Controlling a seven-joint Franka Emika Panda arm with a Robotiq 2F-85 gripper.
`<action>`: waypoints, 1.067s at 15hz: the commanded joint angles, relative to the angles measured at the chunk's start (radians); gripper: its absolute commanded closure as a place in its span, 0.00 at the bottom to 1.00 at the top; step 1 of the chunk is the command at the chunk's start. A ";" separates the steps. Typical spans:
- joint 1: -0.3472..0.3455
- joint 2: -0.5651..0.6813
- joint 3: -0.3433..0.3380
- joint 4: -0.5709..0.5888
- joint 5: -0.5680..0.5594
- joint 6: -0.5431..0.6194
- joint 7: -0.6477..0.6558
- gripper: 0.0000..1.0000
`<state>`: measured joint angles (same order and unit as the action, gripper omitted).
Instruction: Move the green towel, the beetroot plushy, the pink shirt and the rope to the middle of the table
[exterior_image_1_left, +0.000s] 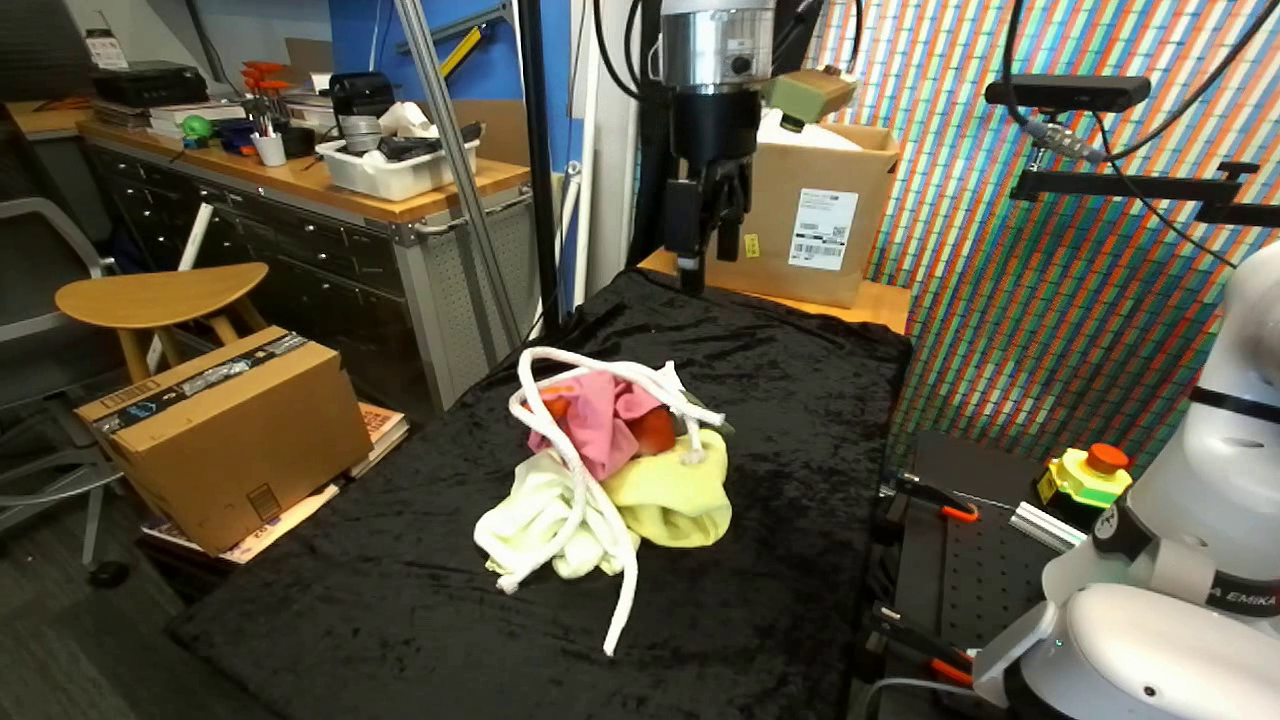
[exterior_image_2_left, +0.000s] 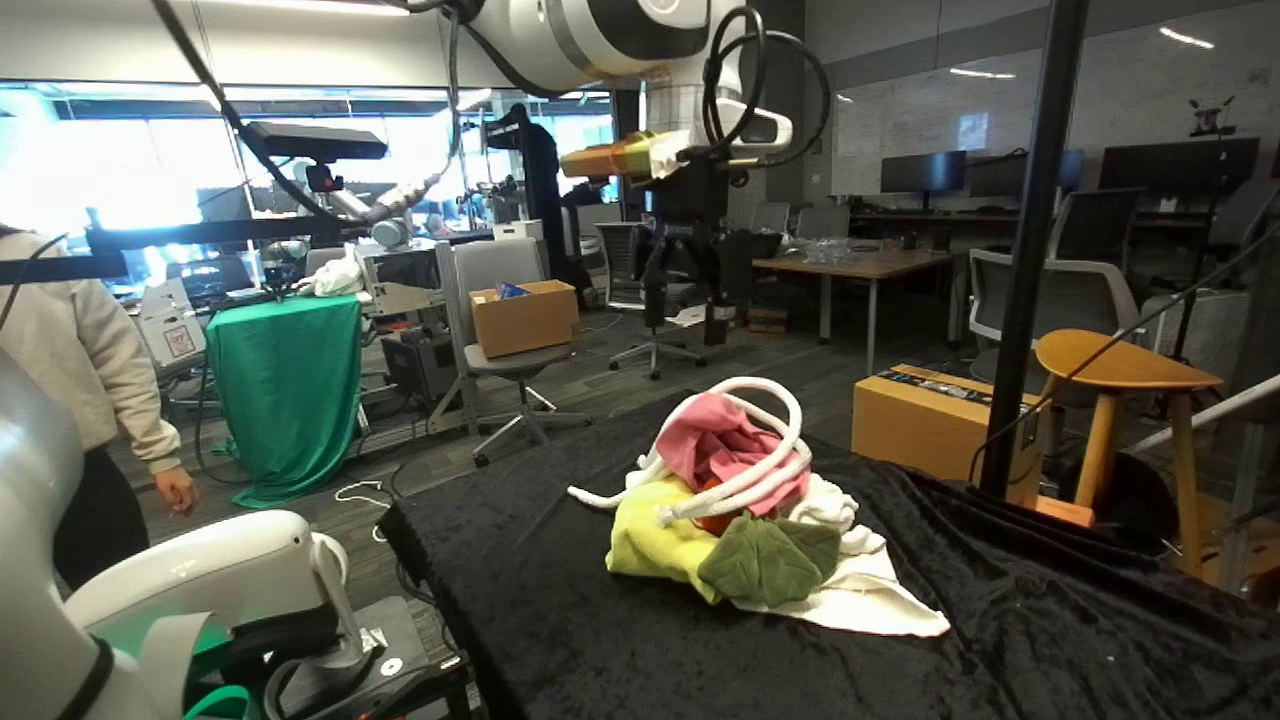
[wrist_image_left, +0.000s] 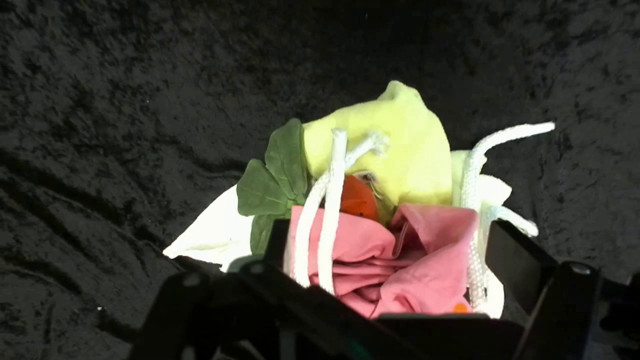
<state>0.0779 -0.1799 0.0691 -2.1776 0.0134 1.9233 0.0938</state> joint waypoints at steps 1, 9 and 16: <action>0.000 -0.192 -0.013 -0.119 0.051 -0.052 -0.062 0.00; -0.009 -0.503 -0.055 -0.330 0.132 -0.044 -0.051 0.00; -0.030 -0.642 -0.045 -0.451 0.117 0.179 -0.034 0.00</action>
<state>0.0618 -0.7537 0.0132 -2.5716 0.1239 2.0181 0.0612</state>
